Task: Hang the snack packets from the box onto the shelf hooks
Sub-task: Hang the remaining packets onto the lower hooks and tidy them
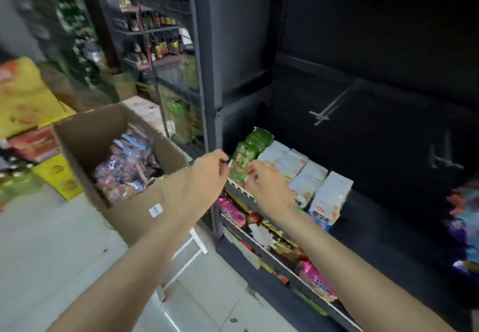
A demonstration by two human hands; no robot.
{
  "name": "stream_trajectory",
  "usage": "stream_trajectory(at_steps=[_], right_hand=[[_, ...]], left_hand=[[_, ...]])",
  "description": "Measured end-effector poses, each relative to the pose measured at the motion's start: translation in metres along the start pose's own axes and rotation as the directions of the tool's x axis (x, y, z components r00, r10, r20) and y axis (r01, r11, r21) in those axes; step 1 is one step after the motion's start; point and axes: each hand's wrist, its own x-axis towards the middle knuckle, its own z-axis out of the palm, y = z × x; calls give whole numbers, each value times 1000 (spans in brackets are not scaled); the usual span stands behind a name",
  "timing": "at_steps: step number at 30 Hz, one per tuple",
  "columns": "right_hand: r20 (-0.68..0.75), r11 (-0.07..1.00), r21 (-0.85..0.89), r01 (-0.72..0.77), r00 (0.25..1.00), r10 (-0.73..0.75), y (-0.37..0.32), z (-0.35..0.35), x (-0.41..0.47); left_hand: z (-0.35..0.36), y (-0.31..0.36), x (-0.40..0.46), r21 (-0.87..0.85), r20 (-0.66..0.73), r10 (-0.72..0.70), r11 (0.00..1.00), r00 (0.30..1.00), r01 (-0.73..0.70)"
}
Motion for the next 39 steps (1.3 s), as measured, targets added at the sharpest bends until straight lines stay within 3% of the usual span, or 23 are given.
stream_trajectory(at_steps=[4, 11, 17, 19, 22, 25, 27, 35, 39], right_hand=[[122, 995, 73, 72, 989, -81, -62, 64, 50], [361, 990, 119, 73, 926, -112, -135, 159, 129], [610, 998, 54, -29, 792, -10, -153, 215, 196], [716, 993, 10, -119, 694, 76, -163, 268, 235], [775, 981, -56, -185, 611, 160, -159, 295, 250], [810, 969, -102, -225, 547, 213, -156, 327, 269], [814, 972, -96, -217, 545, 202, -154, 344, 274], [762, 968, -184, -169, 597, 250, -137, 374, 271], [742, 970, -187, -156, 624, 244, -133, 378, 268]], left_hand=[[-44, -88, 18, -168, -67, -217, 965, 974, 203], [-90, -215, 55, 48, 45, -465, 885, 884, 463], [-84, -267, 105, 186, 251, -586, 811, 771, 555], [-80, -309, 127, 250, 267, -676, 737, 687, 628], [-66, -331, 134, 288, 352, -704, 709, 617, 644], [-49, -361, 144, 307, 406, -775, 615, 485, 726], [-38, -372, 148, 303, 430, -785, 590, 446, 748], [-19, -390, 149, 451, 490, -752, 651, 441, 611], [-11, -395, 145, 461, 528, -757, 636, 385, 619]])
